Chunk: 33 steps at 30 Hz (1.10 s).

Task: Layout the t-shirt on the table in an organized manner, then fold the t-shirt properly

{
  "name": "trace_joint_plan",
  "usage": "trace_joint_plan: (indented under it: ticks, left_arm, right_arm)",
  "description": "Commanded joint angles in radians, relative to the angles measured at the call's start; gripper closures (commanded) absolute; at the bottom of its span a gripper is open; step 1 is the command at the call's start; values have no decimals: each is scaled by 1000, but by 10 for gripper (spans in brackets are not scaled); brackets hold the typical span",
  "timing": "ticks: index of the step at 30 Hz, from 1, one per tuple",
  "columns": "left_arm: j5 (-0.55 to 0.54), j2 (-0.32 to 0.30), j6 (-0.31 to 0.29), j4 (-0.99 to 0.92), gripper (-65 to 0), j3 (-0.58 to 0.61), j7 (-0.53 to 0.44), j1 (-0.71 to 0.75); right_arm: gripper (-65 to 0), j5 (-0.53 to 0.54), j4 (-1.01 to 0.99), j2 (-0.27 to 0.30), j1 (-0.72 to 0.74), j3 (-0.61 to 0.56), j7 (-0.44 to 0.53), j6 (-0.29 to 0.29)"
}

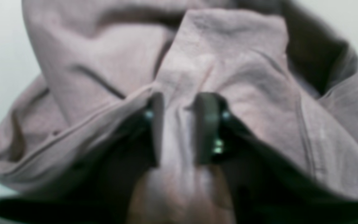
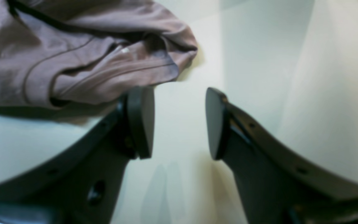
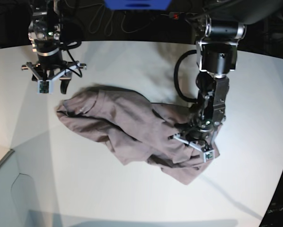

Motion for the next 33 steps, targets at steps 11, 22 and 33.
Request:
trace_joint_plan:
  ticks: [11, 22, 33]
  left_arm:
    - [-7, 9, -6, 43, 0, 0, -13, -4]
    - [-7, 30, -2, 517, 0, 2, -10, 276]
    - [-7, 26, -6, 942, 0, -7, -19, 734]
  right_arm:
    - [-269, -2, 12, 3, 11, -1, 26, 7]
    - [-269, -2, 10, -14, 19, 2, 26, 7]
    - [-267, -2, 10, -12, 40, 5, 25, 7]
